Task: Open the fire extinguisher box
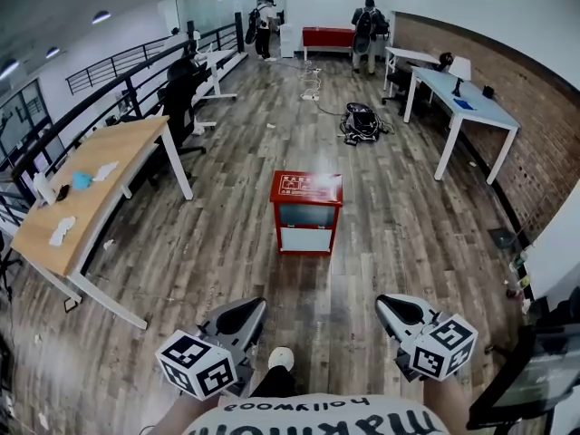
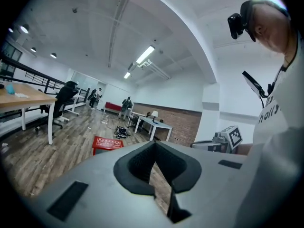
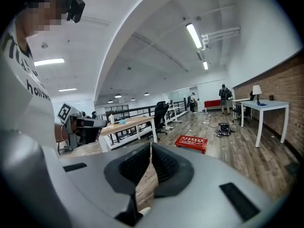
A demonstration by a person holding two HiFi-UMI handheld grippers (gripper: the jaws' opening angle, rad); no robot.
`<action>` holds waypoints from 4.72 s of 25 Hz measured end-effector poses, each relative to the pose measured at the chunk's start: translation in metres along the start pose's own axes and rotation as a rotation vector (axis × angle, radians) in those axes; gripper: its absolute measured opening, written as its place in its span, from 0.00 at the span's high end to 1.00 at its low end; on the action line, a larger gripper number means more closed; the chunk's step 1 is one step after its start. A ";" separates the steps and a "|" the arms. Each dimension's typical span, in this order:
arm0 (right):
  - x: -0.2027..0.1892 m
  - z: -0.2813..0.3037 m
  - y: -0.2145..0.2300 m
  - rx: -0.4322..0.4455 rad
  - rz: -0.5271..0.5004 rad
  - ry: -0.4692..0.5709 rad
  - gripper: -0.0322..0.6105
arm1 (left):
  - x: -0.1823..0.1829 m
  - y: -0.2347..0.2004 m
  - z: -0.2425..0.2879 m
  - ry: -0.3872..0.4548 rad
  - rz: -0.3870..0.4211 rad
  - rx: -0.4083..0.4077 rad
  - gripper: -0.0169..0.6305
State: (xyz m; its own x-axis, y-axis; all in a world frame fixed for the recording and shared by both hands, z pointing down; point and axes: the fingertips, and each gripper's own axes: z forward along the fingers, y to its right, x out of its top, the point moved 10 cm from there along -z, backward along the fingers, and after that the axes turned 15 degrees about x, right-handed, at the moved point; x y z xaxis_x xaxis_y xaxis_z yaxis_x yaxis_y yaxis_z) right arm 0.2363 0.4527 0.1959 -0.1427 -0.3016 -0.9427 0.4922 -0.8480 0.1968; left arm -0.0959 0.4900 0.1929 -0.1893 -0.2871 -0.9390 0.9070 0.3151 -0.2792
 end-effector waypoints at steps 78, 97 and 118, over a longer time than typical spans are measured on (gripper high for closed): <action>0.125 0.323 0.451 0.160 0.056 -0.253 0.92 | 0.121 -0.233 0.478 -0.154 -0.243 0.139 0.96; -0.017 0.424 0.530 0.311 0.443 -0.238 0.92 | -0.018 -0.278 0.594 -0.285 -0.132 -0.003 0.96; -0.172 0.489 0.594 0.330 0.740 -0.123 0.65 | -0.223 -0.358 0.709 -0.558 -0.507 -0.224 0.92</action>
State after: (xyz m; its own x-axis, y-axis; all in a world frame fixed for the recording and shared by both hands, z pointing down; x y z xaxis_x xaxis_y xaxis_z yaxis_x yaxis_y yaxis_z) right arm 0.1338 -0.2123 0.6069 0.0171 -0.8628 -0.5053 0.2205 -0.4897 0.8436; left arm -0.1115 -0.2001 0.6441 -0.2887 -0.8379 -0.4632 0.6520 0.1822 -0.7360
